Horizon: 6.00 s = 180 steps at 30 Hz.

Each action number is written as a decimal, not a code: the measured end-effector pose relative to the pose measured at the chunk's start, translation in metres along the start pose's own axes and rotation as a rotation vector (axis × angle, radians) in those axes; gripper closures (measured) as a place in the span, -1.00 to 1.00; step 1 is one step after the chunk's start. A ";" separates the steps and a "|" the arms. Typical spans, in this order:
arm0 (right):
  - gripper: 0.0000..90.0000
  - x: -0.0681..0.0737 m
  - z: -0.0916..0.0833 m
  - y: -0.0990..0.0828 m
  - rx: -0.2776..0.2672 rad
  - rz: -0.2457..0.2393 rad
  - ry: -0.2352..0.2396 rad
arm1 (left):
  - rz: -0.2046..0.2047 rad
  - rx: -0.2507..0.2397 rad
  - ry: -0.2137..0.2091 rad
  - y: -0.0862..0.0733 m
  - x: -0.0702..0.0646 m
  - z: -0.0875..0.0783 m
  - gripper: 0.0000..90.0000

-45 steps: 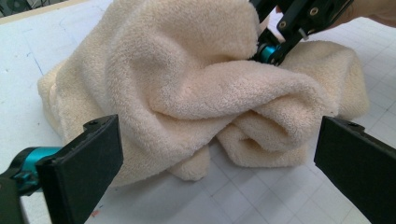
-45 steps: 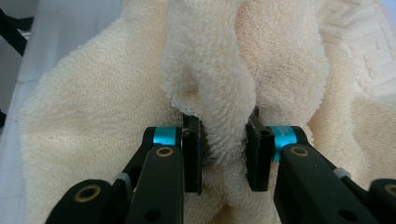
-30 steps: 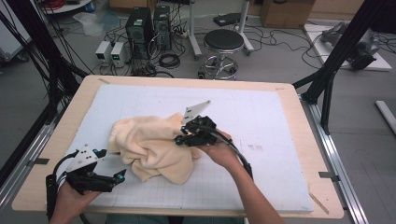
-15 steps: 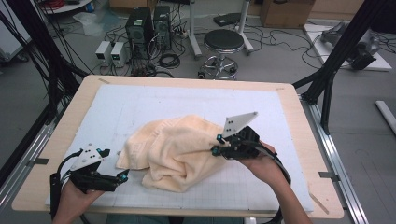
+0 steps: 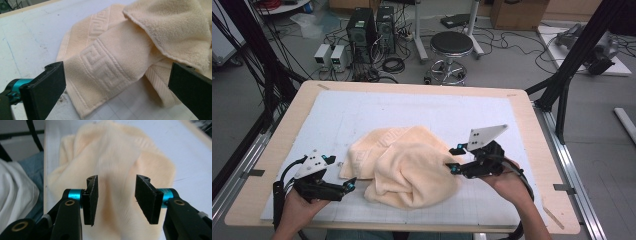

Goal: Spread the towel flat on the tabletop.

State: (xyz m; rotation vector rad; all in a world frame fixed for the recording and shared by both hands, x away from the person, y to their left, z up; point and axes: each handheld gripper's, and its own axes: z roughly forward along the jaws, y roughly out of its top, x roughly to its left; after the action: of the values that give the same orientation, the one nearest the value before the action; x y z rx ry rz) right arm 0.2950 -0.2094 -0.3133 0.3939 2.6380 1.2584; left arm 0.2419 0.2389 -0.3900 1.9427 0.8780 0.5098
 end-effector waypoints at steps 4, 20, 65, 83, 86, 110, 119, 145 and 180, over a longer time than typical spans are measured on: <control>0.23 -0.015 -0.004 0.005 -0.030 0.013 -0.066 | 0.005 0.003 0.004 0.005 0.001 0.006 -0.96; 0.31 -0.095 0.117 -0.014 0.134 0.069 -0.079 | 0.021 0.058 -0.025 0.019 0.006 0.053 -0.74; 0.45 -0.075 0.035 -0.064 0.068 0.233 -0.206 | -0.054 0.091 -0.107 0.064 0.012 0.113 -0.07; 0.87 -0.087 0.077 -0.075 0.198 0.291 -0.123 | -0.063 0.301 -0.126 0.048 0.005 0.161 0.86; 0.88 -0.086 0.066 -0.071 0.156 0.285 -0.152 | -0.065 0.280 -0.116 0.052 0.011 0.154 0.88; 0.87 -0.004 0.057 -0.048 0.166 0.126 -0.080 | -0.008 0.259 -0.116 0.048 0.051 0.090 0.88; 0.52 -0.016 0.042 -0.046 0.079 0.163 -0.066 | 0.018 0.304 -0.186 0.019 0.035 0.096 0.84; 0.62 -0.038 0.116 -0.037 0.172 0.268 0.021 | -0.068 0.176 -0.091 0.031 0.075 0.068 0.40; 0.87 -0.050 0.129 -0.044 0.171 0.255 -0.027 | -0.037 0.303 -0.020 0.017 0.065 0.111 0.77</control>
State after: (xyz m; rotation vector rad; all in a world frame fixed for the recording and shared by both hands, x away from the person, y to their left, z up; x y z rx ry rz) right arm 0.3719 -0.1577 -0.4248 0.7908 2.7477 1.0847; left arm 0.3635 0.2181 -0.4309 2.1959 1.0235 0.3500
